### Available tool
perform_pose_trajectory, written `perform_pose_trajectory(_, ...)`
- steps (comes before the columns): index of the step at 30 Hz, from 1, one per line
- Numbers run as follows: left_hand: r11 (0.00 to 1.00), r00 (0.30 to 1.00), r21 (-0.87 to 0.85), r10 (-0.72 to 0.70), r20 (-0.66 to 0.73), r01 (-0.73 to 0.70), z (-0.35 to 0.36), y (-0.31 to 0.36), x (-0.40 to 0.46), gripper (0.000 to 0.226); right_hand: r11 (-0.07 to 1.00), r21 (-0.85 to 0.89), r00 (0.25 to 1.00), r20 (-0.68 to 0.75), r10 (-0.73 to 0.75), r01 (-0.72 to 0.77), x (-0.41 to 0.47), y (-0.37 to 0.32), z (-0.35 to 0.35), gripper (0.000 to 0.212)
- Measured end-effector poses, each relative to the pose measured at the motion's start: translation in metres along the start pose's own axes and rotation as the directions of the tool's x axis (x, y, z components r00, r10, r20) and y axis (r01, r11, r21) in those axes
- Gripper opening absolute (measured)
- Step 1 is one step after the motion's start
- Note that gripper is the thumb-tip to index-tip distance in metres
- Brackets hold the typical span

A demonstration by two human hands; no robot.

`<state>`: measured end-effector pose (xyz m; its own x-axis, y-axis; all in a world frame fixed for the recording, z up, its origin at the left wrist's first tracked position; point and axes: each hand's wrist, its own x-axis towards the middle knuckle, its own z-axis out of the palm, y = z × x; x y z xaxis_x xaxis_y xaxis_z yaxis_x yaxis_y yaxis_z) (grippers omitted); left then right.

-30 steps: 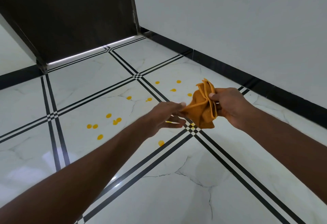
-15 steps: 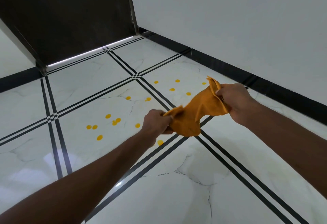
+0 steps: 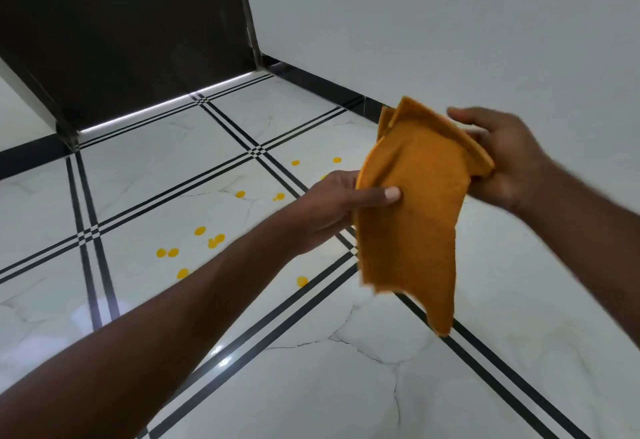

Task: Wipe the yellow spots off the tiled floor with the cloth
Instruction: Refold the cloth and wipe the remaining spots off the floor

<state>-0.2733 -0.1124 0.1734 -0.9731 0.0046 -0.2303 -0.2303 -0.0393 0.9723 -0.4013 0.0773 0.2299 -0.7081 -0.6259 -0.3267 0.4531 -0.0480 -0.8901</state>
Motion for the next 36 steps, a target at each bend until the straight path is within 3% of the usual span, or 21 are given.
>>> perform_pose_trajectory(2, 0.998, 0.992, -0.022, -0.058, -0.114, 0.056, -0.001, -0.01, -0.001, 0.056, 0.964, 0.196, 0.979, -0.056, 0.195, -0.181, 0.01, 0.037, -0.023, 0.054)
perform_pose_trajectory(4, 0.987, 0.948, -0.024, -0.161, -0.274, 0.16, -0.004, -0.022, 0.001, 0.056, 0.887, 0.211, 0.908, 0.01, 0.419, -0.411, 0.016, 0.076, -0.037, 0.084)
perform_pose_trajectory(6, 0.968, 0.892, -0.047, -0.244, -0.38, 0.245, -0.01, -0.038, 0.003, 0.054, 0.838, 0.152, 0.851, 0.085, 0.518, -0.525, 0.015, 0.097, -0.037, 0.091)
perform_pose_trajectory(7, 0.961, 0.872, -0.061, -0.271, -0.407, 0.271, -0.014, -0.043, 0.003, 0.055, 0.848, 0.101, 0.854, 0.08, 0.515, -0.521, 0.017, 0.1, -0.034, 0.082)
perform_pose_trajectory(11, 0.95, 0.841, -0.09, -0.307, -0.445, 0.299, -0.028, -0.051, -0.001, 0.058, 0.939, -0.22, 0.964, -0.063, 0.257, -0.265, 0.023, 0.097, -0.012, 0.032)
perform_pose_trajectory(17, 0.949, 0.855, -0.043, -0.3, -0.424, 0.312, -0.045, -0.041, -0.02, 0.064, 0.901, -0.361, 0.97, -0.055, 0.239, -0.242, 0.02, 0.105, 0.019, 0.019)
perform_pose_trajectory(23, 0.973, 0.765, -0.063, -0.213, -0.607, 0.222, -0.072, -0.054, -0.053, 0.083, 0.891, -0.454, 0.998, -0.043, -0.043, 0.019, 0.025, 0.107, 0.053, 0.02)
perform_pose_trajectory(25, 0.988, 0.75, 0.012, -0.108, -0.652, 0.153, -0.078, -0.056, -0.067, 0.084, 0.855, -0.509, 0.992, -0.01, -0.125, 0.102, 0.028, 0.111, 0.067, 0.018)
perform_pose_trajectory(29, 0.966, 0.761, 0.241, 0.088, -0.643, 0.091, -0.088, -0.055, -0.098, 0.033, 0.642, -0.708, 0.932, 0.066, -0.356, 0.295, 0.032, 0.114, 0.089, 0.017)
perform_pose_trajectory(33, 0.964, 0.71, 0.255, 0.128, -0.692, 0.074, -0.108, -0.061, -0.117, 0.022, 0.487, -0.774, 0.881, 0.188, -0.433, 0.405, 0.04, 0.116, 0.11, 0.014)
perform_pose_trajectory(36, 0.938, 0.672, 0.306, 0.12, -0.73, 0.164, -0.12, -0.07, -0.114, 0.017, 0.387, -0.815, 0.86, 0.241, -0.45, 0.432, 0.057, 0.126, 0.117, 0.011)
